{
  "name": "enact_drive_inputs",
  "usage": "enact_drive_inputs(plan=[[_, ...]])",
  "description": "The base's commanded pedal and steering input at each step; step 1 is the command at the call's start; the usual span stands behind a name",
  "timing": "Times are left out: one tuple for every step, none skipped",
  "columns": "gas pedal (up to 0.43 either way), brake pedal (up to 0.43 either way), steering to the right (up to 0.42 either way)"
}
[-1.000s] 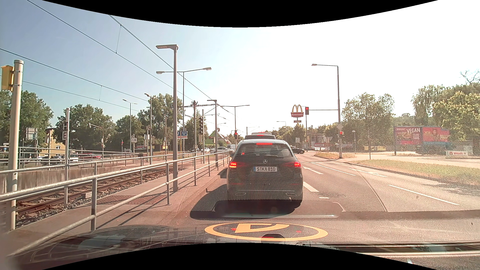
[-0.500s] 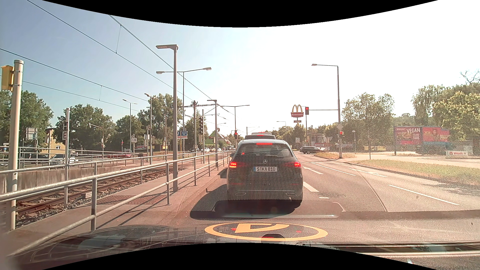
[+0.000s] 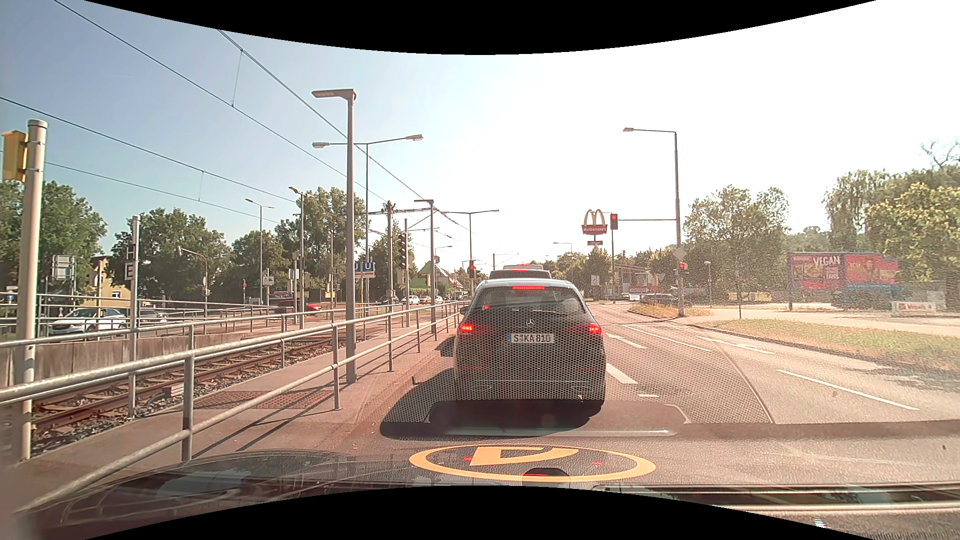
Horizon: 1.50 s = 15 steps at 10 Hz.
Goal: Follow the waypoints while adhering to traffic rules and regulations
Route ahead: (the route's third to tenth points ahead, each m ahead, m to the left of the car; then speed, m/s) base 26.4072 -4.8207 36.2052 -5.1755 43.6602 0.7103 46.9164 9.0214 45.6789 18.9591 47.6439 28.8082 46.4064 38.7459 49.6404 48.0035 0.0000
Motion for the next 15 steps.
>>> enact_drive_inputs(plan=[[0.000, 0.244, 0.006], [0.000, 0.244, 0.006], [0.000, 0.244, 0.006], [0.000, 0.244, 0.006], [0.000, 0.244, 0.006], [0.000, 0.244, 0.006], [0.000, 0.244, 0.006], [0.000, 0.244, 0.006], [0.000, 0.244, 0.006], [0.000, 0.244, 0.006], [0.000, 0.244, 0.006], [0.000, 0.244, 0.006], [0.000, 0.244, 0.006], [0.000, 0.244, 0.006], [0.000, 0.244, 0.006]])
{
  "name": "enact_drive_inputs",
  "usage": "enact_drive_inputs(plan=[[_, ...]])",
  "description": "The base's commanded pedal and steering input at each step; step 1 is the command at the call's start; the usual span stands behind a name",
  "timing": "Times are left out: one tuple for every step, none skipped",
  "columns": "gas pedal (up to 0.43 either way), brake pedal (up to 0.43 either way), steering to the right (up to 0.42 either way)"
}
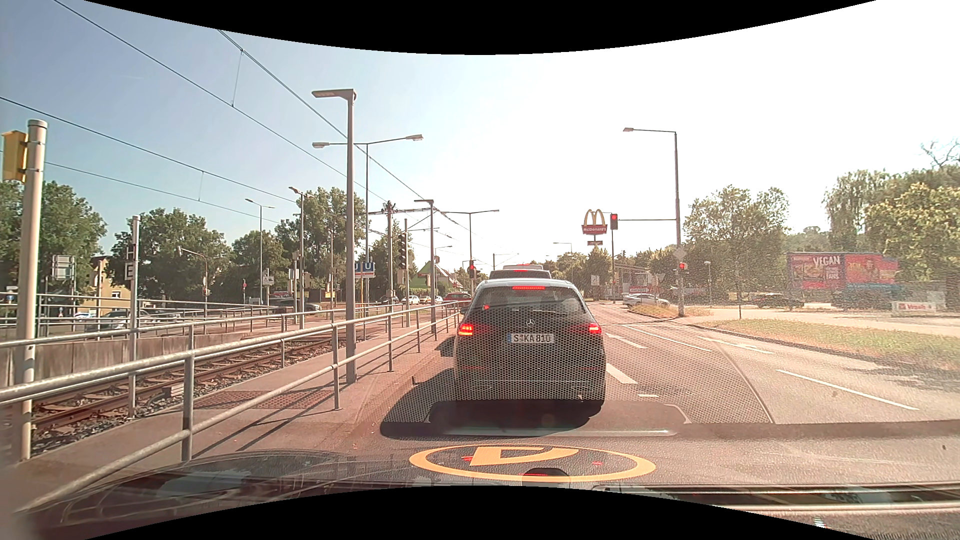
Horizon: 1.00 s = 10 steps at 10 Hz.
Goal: Follow the waypoints while adhering to traffic rules and regulations
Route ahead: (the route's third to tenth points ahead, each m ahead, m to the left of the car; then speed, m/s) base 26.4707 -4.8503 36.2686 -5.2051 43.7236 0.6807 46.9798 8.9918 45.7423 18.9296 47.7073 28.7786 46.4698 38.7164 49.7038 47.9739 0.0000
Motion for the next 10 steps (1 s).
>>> enact_drive_inputs(plan=[[0.000, 0.244, 0.006], [0.000, 0.244, 0.006], [0.000, 0.244, 0.006], [0.000, 0.244, 0.006], [0.000, 0.244, 0.006], [0.000, 0.244, 0.006], [0.000, 0.244, 0.006], [0.000, 0.244, 0.006], [0.000, 0.244, 0.006], [0.000, 0.244, 0.006]])
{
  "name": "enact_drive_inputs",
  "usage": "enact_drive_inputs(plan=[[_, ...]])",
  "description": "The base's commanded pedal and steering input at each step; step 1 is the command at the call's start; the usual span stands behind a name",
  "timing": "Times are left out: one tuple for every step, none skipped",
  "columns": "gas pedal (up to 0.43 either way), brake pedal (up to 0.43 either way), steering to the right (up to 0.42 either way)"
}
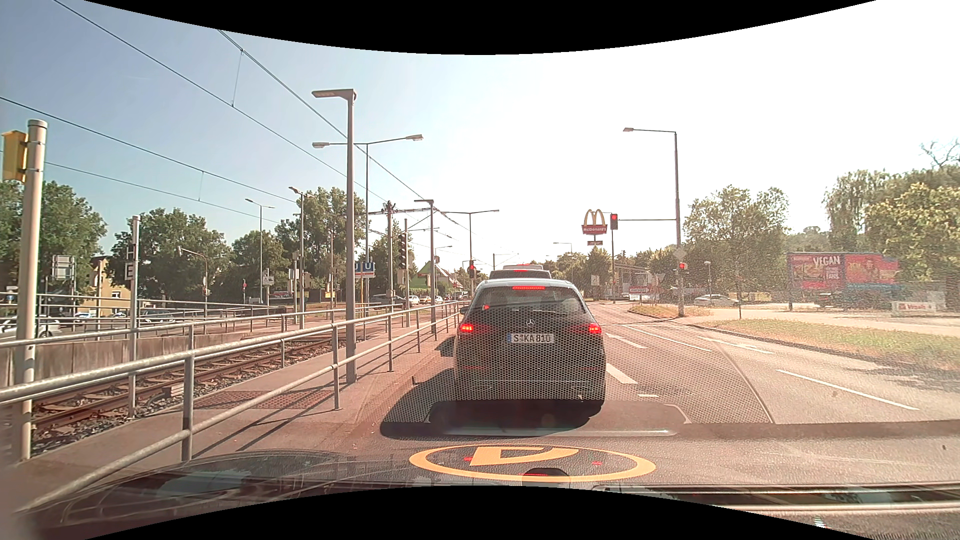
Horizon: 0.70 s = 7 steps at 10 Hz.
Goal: Follow the waypoints while adhering to traffic rules and regulations
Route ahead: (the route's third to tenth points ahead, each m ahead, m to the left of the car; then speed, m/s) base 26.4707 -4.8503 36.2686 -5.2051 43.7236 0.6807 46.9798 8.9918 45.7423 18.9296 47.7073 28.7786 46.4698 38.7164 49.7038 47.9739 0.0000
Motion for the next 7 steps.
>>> enact_drive_inputs(plan=[[0.000, 0.244, 0.006], [0.000, 0.244, 0.006], [0.000, 0.244, 0.006], [0.000, 0.244, 0.006], [0.000, 0.244, 0.006], [0.000, 0.244, 0.006], [0.000, 0.244, 0.006]])
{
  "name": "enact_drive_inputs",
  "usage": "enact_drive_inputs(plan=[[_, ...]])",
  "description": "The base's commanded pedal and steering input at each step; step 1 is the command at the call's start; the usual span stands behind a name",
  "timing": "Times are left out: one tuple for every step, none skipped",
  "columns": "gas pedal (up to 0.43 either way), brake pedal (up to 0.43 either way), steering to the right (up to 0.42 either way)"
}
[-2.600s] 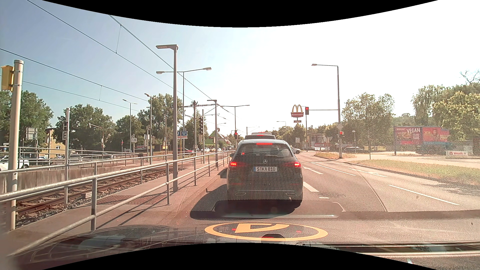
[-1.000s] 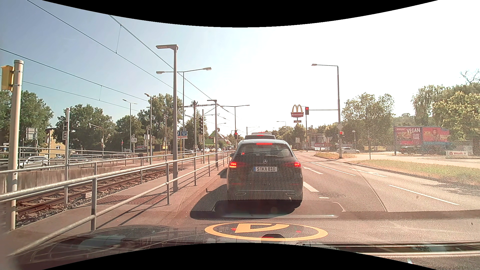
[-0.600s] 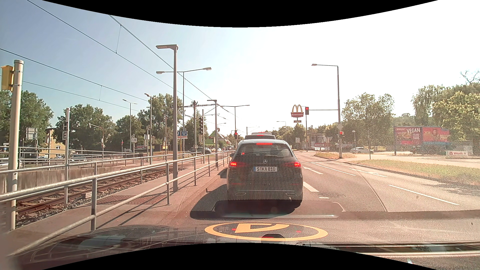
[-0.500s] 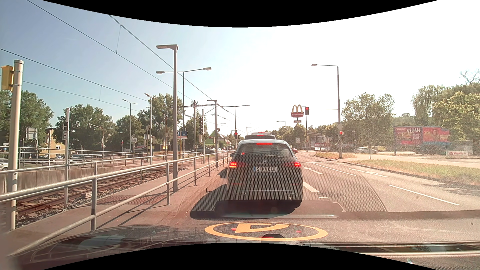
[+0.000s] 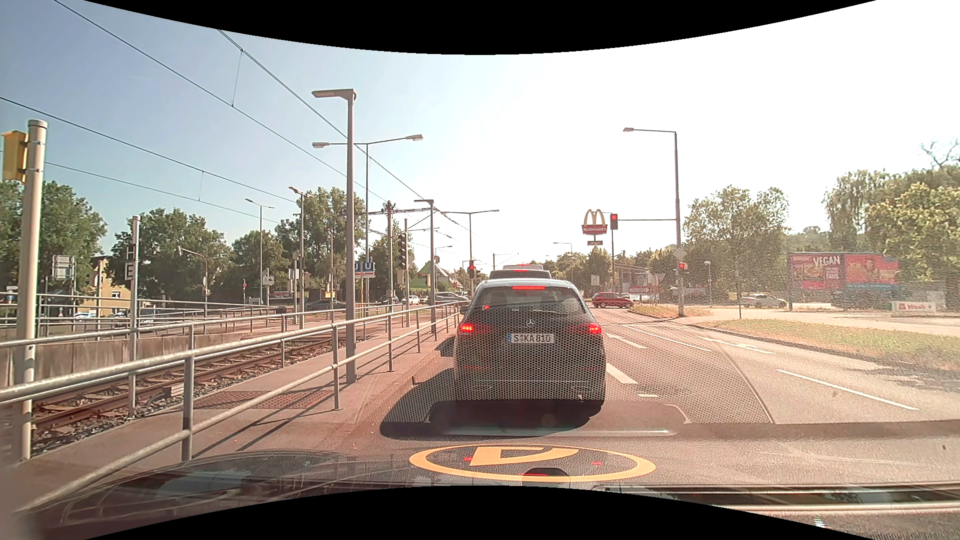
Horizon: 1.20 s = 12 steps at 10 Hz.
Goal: Follow the waypoints while adhering to traffic rules and regulations
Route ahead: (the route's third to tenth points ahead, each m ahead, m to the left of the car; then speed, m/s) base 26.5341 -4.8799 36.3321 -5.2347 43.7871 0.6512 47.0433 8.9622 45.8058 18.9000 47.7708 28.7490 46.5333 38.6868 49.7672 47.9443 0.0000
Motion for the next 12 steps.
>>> enact_drive_inputs(plan=[[0.000, 0.244, 0.006], [0.000, 0.244, 0.006], [0.000, 0.244, 0.006], [0.000, 0.244, 0.006], [0.000, 0.244, 0.006], [0.000, 0.244, 0.006], [0.000, 0.244, 0.006], [0.000, 0.244, 0.006], [0.000, 0.244, 0.006], [0.000, 0.244, 0.006], [0.000, 0.244, 0.006], [0.000, 0.226, 0.006]])
